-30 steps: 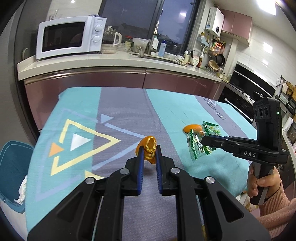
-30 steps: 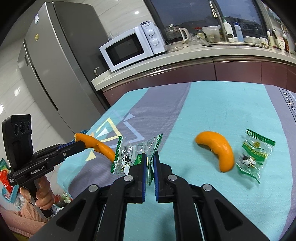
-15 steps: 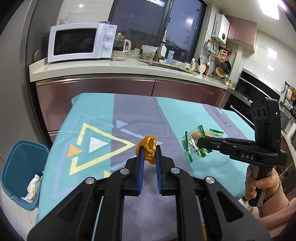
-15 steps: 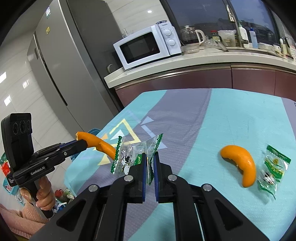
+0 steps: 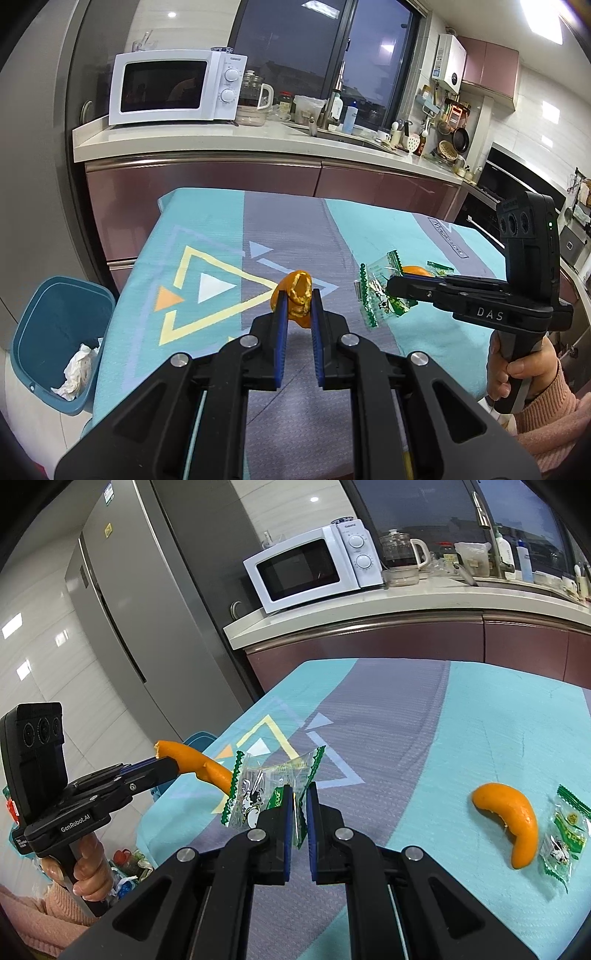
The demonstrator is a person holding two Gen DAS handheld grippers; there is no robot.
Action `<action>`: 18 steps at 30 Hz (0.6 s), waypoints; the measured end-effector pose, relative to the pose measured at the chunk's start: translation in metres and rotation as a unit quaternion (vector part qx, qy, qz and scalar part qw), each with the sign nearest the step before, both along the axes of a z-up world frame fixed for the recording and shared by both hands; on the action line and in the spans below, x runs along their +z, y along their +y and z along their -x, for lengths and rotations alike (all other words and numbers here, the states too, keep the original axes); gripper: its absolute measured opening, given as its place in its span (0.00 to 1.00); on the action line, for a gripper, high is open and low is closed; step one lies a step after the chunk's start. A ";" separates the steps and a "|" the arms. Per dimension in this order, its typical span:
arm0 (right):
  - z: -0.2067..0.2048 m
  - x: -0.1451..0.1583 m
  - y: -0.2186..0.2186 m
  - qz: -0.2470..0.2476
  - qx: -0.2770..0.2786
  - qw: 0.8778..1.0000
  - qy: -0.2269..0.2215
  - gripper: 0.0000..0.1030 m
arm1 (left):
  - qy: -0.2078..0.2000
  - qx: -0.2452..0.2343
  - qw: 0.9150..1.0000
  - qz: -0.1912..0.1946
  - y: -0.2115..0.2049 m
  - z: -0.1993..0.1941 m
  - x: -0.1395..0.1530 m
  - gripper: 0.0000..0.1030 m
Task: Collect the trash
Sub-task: 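Carry the orange peel and green wrappers to the teal bin with both grippers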
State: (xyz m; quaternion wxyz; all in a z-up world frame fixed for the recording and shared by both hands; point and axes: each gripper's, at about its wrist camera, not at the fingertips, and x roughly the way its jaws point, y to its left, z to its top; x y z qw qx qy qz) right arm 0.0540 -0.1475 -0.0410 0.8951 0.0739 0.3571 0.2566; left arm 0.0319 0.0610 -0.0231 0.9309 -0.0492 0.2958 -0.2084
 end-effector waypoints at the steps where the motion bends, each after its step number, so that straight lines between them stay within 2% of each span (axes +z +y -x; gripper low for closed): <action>1: -0.001 0.000 0.001 0.000 0.002 1.000 0.000 0.06 | 0.000 0.002 1.000 0.000 0.000 0.000 0.000 0.12; 18: -0.011 0.001 0.024 -0.002 0.032 0.999 0.003 0.06 | -0.003 0.038 0.999 0.004 0.030 0.007 0.004 0.12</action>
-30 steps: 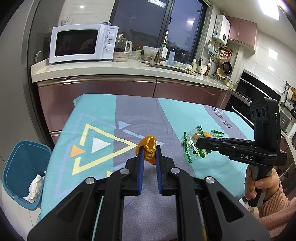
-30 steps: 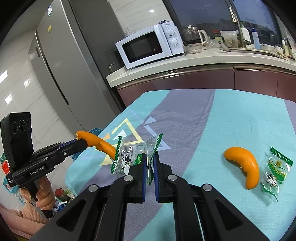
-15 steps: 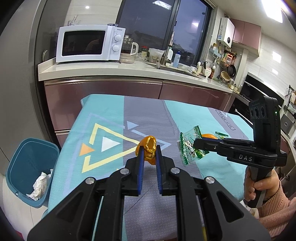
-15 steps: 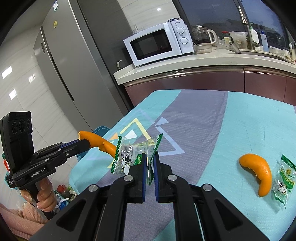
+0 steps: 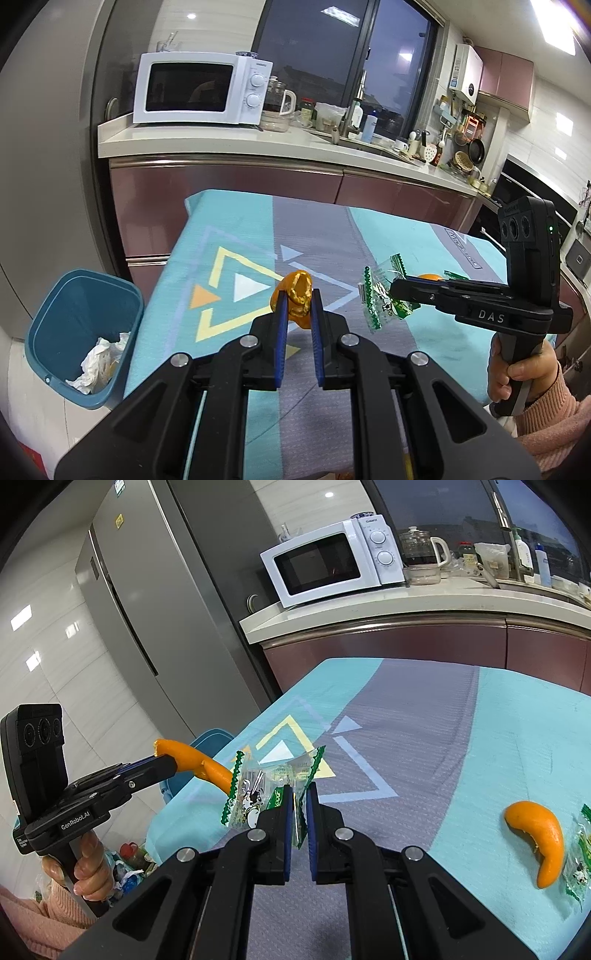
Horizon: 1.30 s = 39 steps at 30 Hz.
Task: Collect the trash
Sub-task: 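Carry the orange peel and green wrappers to the teal bin with both grippers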
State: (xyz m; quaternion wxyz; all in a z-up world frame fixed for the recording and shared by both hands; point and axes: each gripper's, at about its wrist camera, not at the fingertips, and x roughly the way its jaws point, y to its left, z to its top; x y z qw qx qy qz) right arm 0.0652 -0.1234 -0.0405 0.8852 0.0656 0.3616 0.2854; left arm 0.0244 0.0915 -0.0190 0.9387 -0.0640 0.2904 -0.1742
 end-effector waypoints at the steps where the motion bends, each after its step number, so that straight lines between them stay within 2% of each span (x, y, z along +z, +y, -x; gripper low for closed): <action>1: 0.000 0.000 0.002 0.000 0.002 1.000 0.000 0.06 | 0.000 0.003 1.000 0.000 0.002 0.001 0.000 0.12; 24: -0.011 0.002 0.043 0.001 0.046 0.999 -0.002 0.06 | -0.002 0.050 0.999 0.005 0.037 0.010 0.002 0.12; 39: -0.022 0.005 0.084 0.008 0.086 0.996 -0.002 0.06 | -0.007 0.099 0.995 0.010 0.080 0.016 0.003 0.12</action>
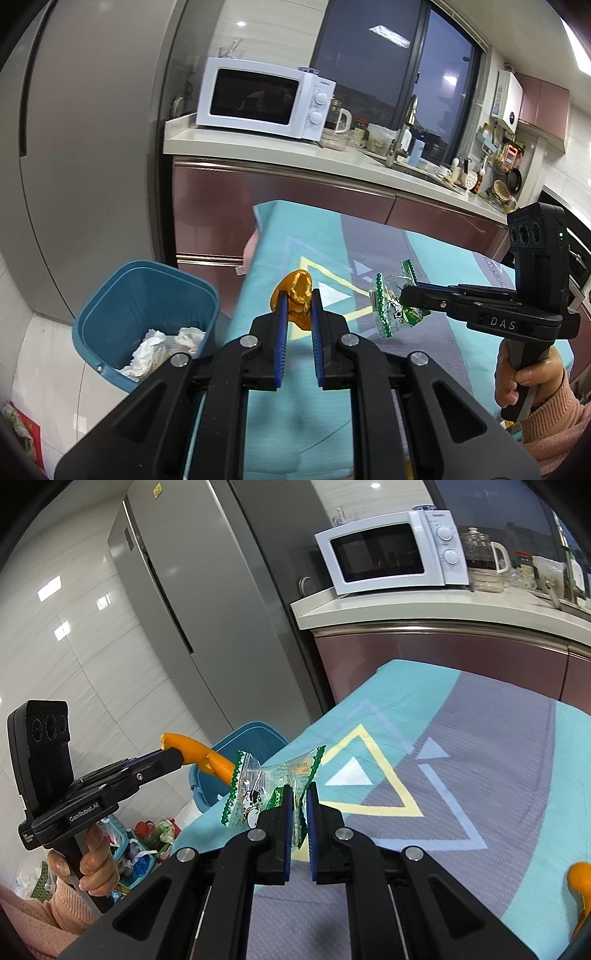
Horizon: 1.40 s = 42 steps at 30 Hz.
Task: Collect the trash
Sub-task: 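Carry the orange peel and green wrappers to the teal bin with both grippers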
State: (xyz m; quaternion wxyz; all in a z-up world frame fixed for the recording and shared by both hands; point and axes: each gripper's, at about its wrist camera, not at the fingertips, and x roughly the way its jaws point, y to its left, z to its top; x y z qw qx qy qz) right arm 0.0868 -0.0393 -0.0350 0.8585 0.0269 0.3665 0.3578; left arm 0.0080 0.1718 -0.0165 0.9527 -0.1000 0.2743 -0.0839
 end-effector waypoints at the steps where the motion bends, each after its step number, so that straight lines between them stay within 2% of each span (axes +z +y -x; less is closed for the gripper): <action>1: -0.001 0.000 0.003 0.001 0.003 1.000 0.000 0.06 | 0.000 0.003 1.000 0.000 0.003 0.000 0.000 0.12; 26: -0.027 0.001 0.082 0.014 0.072 0.997 0.006 0.06 | -0.006 0.090 0.996 -0.002 0.078 -0.007 0.001 0.12; 42: -0.045 -0.015 0.121 0.033 0.094 0.995 0.023 0.06 | 0.021 0.118 0.993 -0.001 0.103 -0.026 -0.021 0.12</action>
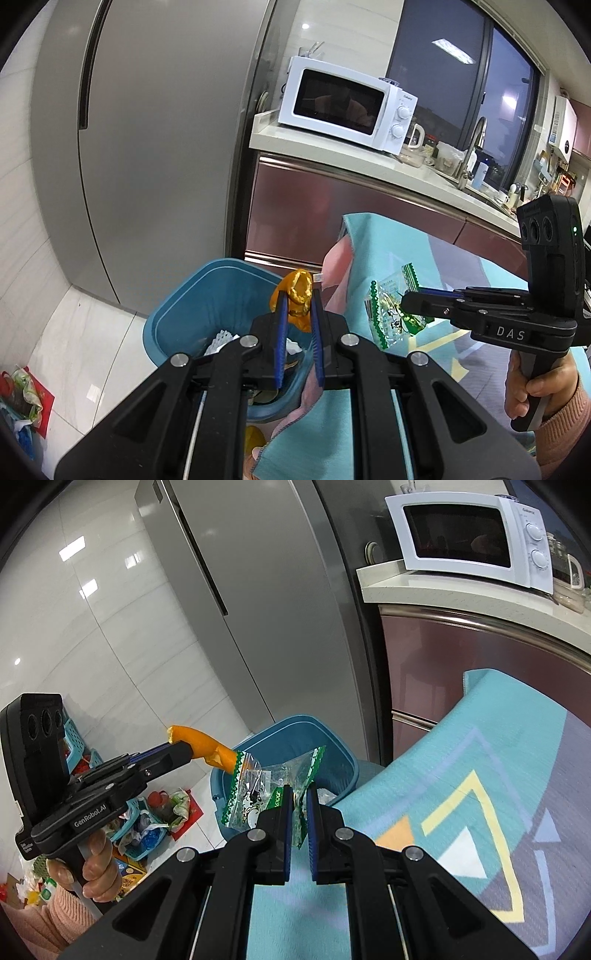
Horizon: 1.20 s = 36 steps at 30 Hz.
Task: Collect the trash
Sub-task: 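Carry the orange peel and green wrappers to the teal bin with both grippers, then open the left and right grippers over the teal bin, dropping peel and wrappers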
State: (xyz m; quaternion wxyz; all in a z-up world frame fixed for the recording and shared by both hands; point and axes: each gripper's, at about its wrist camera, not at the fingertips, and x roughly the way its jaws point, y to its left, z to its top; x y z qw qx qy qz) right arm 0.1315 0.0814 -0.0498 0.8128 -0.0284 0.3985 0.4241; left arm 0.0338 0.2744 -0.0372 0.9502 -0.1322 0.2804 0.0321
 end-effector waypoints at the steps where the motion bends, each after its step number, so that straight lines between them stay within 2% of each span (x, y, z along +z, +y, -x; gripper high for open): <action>1: -0.002 -0.001 0.003 0.001 0.001 1.000 0.000 0.06 | 0.003 0.001 1.000 0.002 0.002 -0.002 -0.002 0.12; 18: -0.020 -0.013 0.039 0.029 0.013 0.999 0.009 0.06 | 0.029 0.025 0.999 -0.001 0.016 -0.024 -0.025 0.12; 36: -0.056 -0.055 0.097 0.093 0.004 0.994 0.050 0.07 | 0.094 0.060 0.994 -0.012 0.040 -0.075 -0.073 0.12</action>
